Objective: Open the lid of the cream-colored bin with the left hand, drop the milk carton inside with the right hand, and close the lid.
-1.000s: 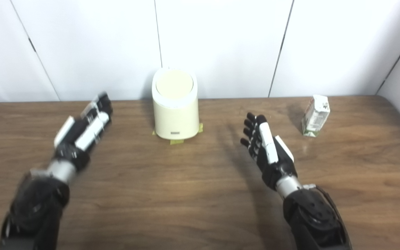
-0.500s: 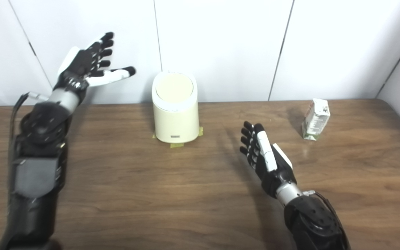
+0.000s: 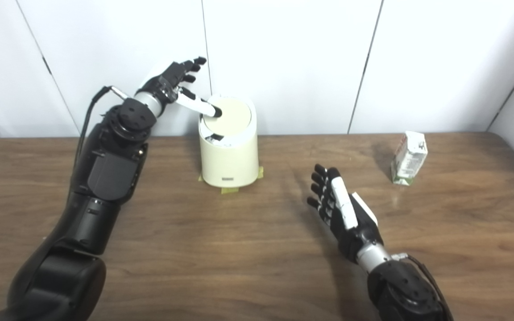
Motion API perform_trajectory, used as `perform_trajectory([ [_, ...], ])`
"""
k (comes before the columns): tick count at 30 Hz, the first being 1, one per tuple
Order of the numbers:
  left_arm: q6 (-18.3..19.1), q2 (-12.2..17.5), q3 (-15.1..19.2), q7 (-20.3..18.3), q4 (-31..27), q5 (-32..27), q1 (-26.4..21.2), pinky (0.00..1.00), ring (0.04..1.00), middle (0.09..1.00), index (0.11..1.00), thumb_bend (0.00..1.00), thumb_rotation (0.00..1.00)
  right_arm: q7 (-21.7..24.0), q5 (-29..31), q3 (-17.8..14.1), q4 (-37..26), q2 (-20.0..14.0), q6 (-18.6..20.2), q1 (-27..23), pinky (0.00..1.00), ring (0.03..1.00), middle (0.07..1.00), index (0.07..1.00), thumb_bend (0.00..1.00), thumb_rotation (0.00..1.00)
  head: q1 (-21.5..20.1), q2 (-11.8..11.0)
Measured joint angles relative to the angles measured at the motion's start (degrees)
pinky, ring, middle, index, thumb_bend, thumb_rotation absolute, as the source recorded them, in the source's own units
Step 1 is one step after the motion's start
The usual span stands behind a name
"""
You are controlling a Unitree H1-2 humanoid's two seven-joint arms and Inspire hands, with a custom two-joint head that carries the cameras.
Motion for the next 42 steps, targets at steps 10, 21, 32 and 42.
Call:
perform_trajectory([
  [10,-3.77,0.76,-8.92,6.76,6.5,1.54,-2.05,0.78,0.899,0.923,0.884,0.89,0.03,-0.12,-1.07,0.23,-0.35,1.45,0.02,0.0,0.92,1.0,0.994,1.0,0.57,1.0,-0.26,0.09],
  [21,-5.94,2.2,-11.58,8.55,8.07,2.18,-2.46,0.73,0.873,0.927,0.88,0.89,0.05,-0.8,-2.37,0.51,-1.1,2.83,0.03,0.0,0.92,0.992,0.984,1.0,0.57,1.0,-0.7,0.26],
  [32,-6.23,3.68,-15.27,8.55,7.95,4.22,-2.58,0.73,0.88,0.921,0.878,0.89,0.01,-1.43,-2.35,-0.18,-1.12,3.42,0.03,-0.02,0.94,0.997,0.987,1.0,0.57,1.0,-0.7,0.88],
  [42,-10.82,5.96,-21.32,8.49,7.9,9.75,-3.78,0.77,0.853,0.879,0.866,0.96,0.0,-1.33,-2.34,-0.29,-1.12,3.58,0.03,-0.03,0.96,1.0,0.992,1.0,0.58,1.0,-0.7,0.97],
])
